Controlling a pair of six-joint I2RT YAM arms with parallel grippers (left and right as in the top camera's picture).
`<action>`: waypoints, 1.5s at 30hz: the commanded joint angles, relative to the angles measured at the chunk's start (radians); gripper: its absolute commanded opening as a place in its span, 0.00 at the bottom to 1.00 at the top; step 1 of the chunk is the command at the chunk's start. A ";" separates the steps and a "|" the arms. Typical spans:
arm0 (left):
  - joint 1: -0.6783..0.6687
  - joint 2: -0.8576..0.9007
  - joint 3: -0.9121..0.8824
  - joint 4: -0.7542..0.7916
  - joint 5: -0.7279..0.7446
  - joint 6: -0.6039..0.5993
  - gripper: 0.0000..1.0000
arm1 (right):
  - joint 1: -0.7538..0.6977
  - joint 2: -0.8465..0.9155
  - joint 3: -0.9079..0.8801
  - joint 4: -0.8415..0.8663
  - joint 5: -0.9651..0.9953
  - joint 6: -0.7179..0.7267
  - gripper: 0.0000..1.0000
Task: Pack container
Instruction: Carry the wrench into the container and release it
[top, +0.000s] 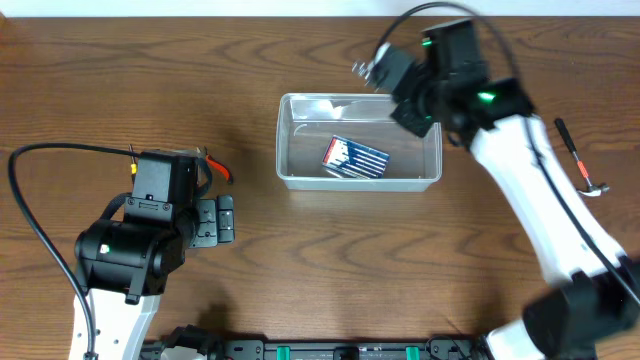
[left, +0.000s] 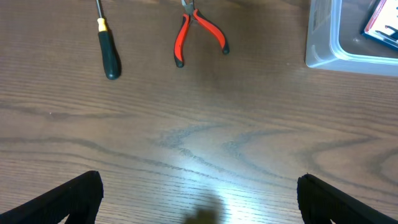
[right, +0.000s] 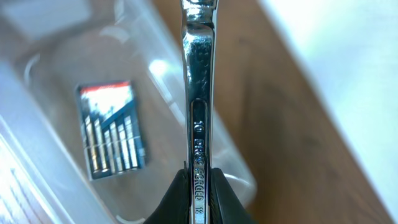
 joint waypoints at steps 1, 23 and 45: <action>0.006 0.001 0.012 -0.002 -0.009 -0.005 0.98 | 0.008 0.124 -0.020 -0.006 -0.095 -0.145 0.01; 0.006 0.001 0.012 0.009 -0.009 -0.005 0.98 | 0.008 0.391 -0.019 -0.002 -0.111 -0.111 0.63; 0.006 0.001 0.012 0.009 -0.009 -0.005 0.98 | -0.430 -0.068 0.257 -0.280 0.219 0.427 0.90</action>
